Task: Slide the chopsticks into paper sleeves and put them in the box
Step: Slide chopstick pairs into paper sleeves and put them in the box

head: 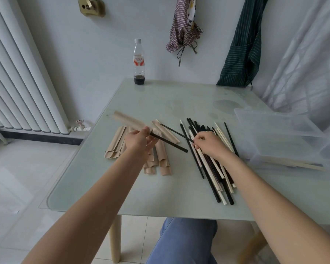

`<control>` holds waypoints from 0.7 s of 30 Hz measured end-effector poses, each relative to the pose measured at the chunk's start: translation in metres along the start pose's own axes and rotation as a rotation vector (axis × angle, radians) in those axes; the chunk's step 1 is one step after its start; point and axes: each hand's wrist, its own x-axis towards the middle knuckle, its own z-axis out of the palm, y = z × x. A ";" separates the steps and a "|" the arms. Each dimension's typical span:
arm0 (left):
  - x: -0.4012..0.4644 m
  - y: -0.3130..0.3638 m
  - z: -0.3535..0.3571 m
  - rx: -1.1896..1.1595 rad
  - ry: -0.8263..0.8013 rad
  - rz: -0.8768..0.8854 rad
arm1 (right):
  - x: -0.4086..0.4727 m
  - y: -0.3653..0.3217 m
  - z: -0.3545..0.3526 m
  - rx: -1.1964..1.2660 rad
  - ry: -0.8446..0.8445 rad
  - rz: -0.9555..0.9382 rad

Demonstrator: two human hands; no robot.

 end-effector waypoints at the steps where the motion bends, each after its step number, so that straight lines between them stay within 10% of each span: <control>1: -0.001 0.000 0.001 -0.003 -0.004 0.009 | -0.003 -0.001 -0.003 0.019 0.004 -0.043; 21: -0.012 -0.004 0.001 -0.039 -0.083 0.056 | -0.026 -0.011 -0.018 -0.103 0.078 -0.248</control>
